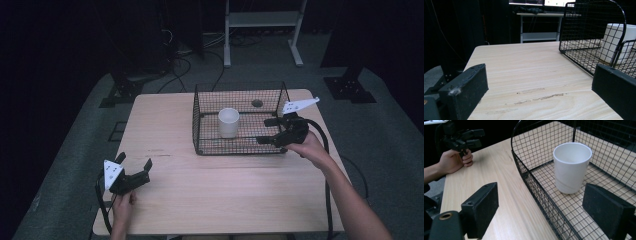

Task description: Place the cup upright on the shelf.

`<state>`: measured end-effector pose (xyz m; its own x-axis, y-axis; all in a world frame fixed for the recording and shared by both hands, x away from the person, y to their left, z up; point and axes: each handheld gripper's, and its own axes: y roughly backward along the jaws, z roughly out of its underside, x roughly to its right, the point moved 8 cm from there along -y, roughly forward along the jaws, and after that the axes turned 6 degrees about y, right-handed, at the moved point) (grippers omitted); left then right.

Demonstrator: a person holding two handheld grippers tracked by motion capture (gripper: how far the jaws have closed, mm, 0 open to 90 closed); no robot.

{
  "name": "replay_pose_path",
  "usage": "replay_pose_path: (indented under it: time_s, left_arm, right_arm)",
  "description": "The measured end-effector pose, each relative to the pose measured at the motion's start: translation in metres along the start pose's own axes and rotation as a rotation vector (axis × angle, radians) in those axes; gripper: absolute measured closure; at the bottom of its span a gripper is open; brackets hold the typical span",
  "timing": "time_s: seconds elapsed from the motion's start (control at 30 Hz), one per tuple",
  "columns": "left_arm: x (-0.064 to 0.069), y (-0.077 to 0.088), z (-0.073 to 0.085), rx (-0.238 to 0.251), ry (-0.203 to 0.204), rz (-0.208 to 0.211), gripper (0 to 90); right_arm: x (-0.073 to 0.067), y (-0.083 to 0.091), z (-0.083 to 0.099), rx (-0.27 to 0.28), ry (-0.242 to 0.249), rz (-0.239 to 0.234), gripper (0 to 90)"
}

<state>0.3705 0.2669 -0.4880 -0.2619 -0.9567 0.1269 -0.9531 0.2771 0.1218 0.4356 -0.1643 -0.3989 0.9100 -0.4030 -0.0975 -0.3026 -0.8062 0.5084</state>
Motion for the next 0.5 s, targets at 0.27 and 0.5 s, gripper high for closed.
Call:
replay_pose_path:
  time_s: [0.27, 0.5]
  left_arm:
    - [0.000, 0.000, 0.000, 0.000, -0.001, -0.001, 0.0]
    - [0.000, 0.000, 0.000, -0.001, -0.001, -0.001, 0.0]
  right_arm:
    - [-0.006, 0.007, 0.011, 0.011, -0.003, -0.003, 12.6]
    - [-0.010, 0.011, 0.020, 0.014, -0.006, -0.001, 12.6]
